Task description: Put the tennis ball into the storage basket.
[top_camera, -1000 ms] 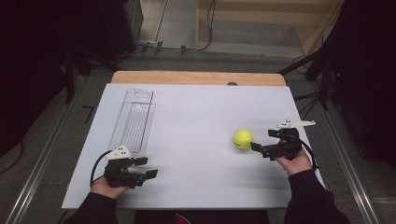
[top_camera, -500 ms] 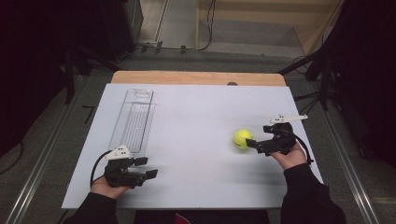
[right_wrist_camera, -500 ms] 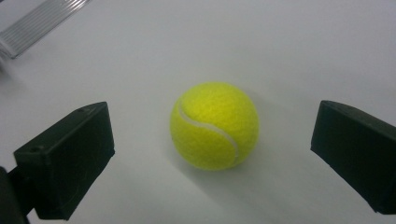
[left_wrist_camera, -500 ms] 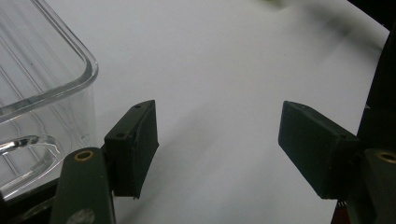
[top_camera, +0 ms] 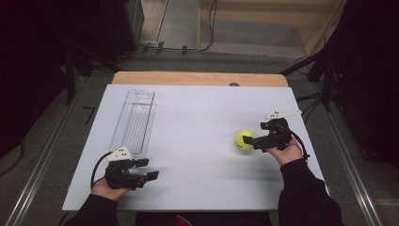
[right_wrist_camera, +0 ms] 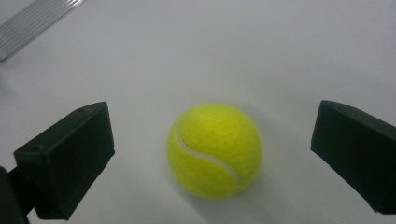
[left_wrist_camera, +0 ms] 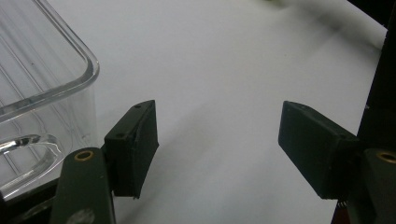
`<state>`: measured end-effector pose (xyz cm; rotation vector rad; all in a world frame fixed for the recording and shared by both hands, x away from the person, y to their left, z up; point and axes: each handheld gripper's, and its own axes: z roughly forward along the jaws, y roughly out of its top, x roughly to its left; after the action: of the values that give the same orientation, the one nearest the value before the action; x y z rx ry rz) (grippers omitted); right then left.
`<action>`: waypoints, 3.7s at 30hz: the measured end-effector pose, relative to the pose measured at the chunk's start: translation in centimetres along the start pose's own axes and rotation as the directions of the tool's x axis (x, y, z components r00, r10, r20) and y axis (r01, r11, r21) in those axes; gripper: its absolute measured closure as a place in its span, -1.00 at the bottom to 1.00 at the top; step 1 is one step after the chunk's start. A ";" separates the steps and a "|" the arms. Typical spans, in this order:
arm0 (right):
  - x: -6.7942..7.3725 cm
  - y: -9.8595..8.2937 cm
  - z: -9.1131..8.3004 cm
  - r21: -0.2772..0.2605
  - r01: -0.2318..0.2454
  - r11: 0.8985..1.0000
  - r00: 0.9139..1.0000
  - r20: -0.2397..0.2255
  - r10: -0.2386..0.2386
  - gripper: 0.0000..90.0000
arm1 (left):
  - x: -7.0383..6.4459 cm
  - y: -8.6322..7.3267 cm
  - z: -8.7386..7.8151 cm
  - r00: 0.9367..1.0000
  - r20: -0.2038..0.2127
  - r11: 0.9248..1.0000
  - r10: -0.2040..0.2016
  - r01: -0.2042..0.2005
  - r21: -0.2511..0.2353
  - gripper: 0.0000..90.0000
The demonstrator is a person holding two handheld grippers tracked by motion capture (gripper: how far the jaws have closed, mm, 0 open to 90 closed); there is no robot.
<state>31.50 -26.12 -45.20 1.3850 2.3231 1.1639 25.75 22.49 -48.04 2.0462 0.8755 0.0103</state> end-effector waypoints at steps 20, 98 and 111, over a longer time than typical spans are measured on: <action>-0.1 1.6 2.0 0.024 0.015 1.000 1.000 -0.002 -0.015 -1.00 | 0.1 0.0 0.0 1.000 0.003 1.000 -0.002 0.002 -0.002 -0.35; 0.1 -1.8 4.4 0.109 0.030 0.994 0.999 0.035 -0.034 -0.48 | 0.0 0.0 -0.2 1.000 0.004 1.000 -0.001 0.001 -0.011 -0.35; 0.8 -1.5 3.5 0.070 0.038 0.997 0.999 0.020 -0.040 -0.48 | 0.0 0.0 -0.2 1.000 0.005 1.000 -0.001 0.001 -0.009 -0.35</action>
<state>31.94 -24.02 -48.43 1.3612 2.3864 1.0617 25.72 22.67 -47.90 2.0364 0.8719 0.0087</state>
